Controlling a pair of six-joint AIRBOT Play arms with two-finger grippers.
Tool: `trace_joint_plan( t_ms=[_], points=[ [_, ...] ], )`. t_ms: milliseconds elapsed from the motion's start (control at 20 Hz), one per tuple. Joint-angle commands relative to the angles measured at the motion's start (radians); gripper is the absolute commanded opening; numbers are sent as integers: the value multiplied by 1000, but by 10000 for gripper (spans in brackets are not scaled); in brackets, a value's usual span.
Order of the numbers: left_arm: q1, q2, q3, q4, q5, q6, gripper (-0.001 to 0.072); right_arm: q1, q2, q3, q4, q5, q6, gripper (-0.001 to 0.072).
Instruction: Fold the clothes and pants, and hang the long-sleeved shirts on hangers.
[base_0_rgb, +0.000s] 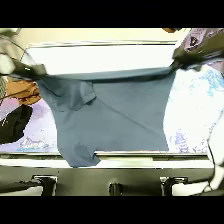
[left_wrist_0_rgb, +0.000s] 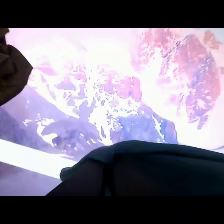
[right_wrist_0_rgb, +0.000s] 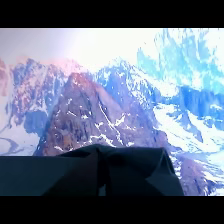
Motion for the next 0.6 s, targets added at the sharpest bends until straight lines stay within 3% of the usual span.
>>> trace_joint_plan(
  t_ms=[0, 150, 200, 300, 350, 450, 550],
  points=[
    [11, -228, -13, -29, 158, 3, 14, 1, -236, 1, 78, 99, 4, 28],
    [26, -312, -13, -166, 162, 3, 21, 1, -343, 1, 127, 146, 3, 28],
    [35, -322, -13, -209, 161, 5, 59, 0, -360, 1, 131, 145, 3, 28],
    [66, -316, -13, -278, 155, 17, 271, -2, -361, 2, 137, 126, -9, 55],
    [91, -302, -12, -321, 133, 50, 328, -3, -348, 2, 137, 91, -42, 112],
    [162, -247, -13, -385, 46, 107, 329, -2, -299, 2, 106, -28, -177, 235],
    [236, -176, -23, -387, -51, 159, 329, -39, -241, -2, 153, -100, -212, 258]
  ],
)
